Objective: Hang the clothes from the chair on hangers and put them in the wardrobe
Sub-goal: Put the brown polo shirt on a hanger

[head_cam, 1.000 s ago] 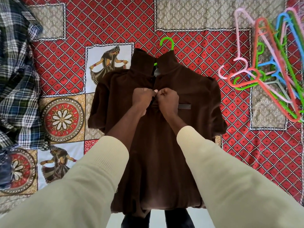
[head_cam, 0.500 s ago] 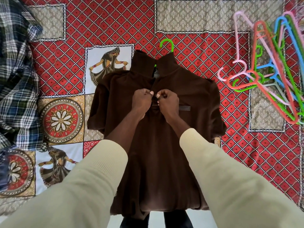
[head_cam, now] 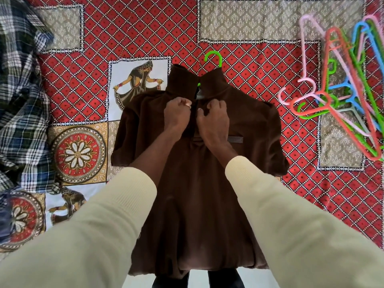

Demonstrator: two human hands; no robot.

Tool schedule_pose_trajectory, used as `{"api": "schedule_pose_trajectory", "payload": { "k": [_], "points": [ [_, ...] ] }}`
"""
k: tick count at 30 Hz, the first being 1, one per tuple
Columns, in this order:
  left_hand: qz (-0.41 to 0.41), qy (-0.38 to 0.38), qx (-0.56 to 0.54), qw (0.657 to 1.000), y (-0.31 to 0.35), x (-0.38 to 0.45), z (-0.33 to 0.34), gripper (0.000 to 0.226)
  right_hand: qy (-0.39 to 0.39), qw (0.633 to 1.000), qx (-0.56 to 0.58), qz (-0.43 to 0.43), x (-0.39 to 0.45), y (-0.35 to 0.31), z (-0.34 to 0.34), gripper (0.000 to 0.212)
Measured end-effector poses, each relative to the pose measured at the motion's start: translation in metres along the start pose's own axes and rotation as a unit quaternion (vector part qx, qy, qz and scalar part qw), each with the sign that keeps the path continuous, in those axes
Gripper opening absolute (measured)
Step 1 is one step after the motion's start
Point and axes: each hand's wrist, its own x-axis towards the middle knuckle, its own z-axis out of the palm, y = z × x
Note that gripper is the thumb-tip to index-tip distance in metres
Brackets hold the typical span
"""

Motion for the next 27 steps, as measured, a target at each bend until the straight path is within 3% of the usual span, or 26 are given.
{"api": "schedule_pose_trajectory", "payload": {
  "k": [3,6,9,14,20,27],
  "points": [
    [-0.074,-0.025,-0.073,0.994,0.002,0.012,-0.001,0.027,-0.058,0.993,-0.104,-0.022,0.013,-0.008,0.006,0.051],
    [-0.077,-0.031,-0.074,0.994,-0.001,0.016,0.000,0.029,-0.077,0.990,-0.116,-0.016,0.020,-0.010,0.008,0.043],
    [-0.054,-0.023,-0.033,0.998,-0.004,0.012,0.003,0.018,-0.061,0.996,-0.065,0.010,0.021,-0.007,0.005,0.023],
    [0.018,0.002,0.024,1.000,-0.005,0.004,0.016,0.011,0.002,0.992,0.069,0.106,0.020,-0.003,0.001,0.022],
    [-0.036,0.067,0.022,0.997,0.003,0.010,0.031,0.011,-0.019,0.961,0.222,0.165,0.024,0.004,0.010,0.006],
    [-0.064,-0.015,-0.099,0.993,0.005,0.002,0.026,0.019,-0.078,0.897,0.363,0.241,0.034,0.005,0.000,0.019]
  ]
}}
